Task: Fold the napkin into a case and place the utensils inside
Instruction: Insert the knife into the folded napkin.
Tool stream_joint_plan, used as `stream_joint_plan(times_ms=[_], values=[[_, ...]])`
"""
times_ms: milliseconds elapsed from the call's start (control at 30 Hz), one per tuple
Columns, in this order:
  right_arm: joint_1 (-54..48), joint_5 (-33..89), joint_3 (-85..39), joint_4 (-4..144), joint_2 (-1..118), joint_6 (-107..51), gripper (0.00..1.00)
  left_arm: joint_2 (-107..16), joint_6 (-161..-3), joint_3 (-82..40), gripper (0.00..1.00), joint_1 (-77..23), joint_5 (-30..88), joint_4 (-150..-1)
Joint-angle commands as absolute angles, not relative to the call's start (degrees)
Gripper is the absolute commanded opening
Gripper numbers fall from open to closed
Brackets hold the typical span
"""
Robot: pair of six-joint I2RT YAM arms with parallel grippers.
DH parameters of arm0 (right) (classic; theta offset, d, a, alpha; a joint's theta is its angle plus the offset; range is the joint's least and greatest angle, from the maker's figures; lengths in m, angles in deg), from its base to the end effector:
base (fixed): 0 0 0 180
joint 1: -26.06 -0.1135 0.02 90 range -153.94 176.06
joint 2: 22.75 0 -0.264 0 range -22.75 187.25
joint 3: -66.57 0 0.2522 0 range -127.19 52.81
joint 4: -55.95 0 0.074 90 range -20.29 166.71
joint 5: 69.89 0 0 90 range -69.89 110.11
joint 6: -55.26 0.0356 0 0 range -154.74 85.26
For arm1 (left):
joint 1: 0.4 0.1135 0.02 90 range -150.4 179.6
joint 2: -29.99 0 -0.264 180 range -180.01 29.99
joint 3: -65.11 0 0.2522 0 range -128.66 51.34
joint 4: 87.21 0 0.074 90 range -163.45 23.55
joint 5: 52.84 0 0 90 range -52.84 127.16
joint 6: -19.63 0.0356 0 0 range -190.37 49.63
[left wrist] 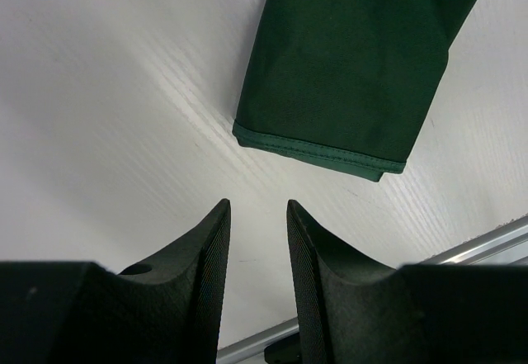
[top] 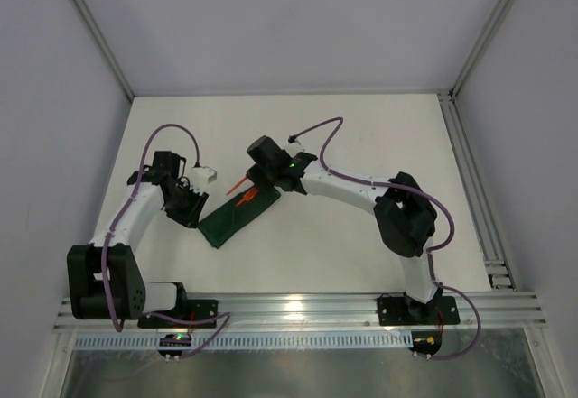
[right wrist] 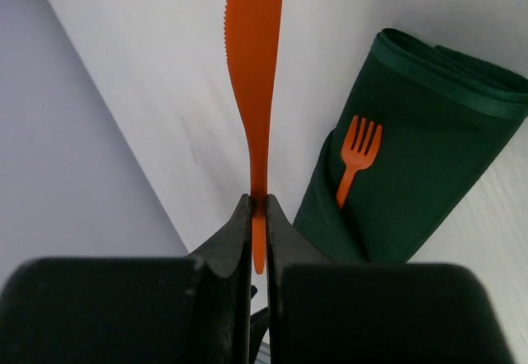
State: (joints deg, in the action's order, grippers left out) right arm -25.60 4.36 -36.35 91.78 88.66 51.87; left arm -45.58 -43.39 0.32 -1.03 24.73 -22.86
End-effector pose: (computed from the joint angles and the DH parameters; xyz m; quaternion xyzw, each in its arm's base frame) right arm 0.2825 0.3417 0.2464 0.3249 0.8548 0.3143 0.2549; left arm 0.2298 -0.0102 0.2169 0.2488 0.9539 -0.0752 0.1497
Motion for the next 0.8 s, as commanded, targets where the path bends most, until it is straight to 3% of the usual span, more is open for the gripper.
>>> stream_joint_plan(times_ms=[0, 767], values=[[-25.9, 1.4, -41.5, 99.3, 92.8, 59.7, 0.04, -45.2, -44.2, 1.2, 0.36, -0.7, 22.4, -24.1], [-26.8, 4.3, -40.9, 105.4, 98.6, 58.2, 0.04, -47.6, -42.8, 5.6, 0.36, -0.7, 20.5, -27.4]])
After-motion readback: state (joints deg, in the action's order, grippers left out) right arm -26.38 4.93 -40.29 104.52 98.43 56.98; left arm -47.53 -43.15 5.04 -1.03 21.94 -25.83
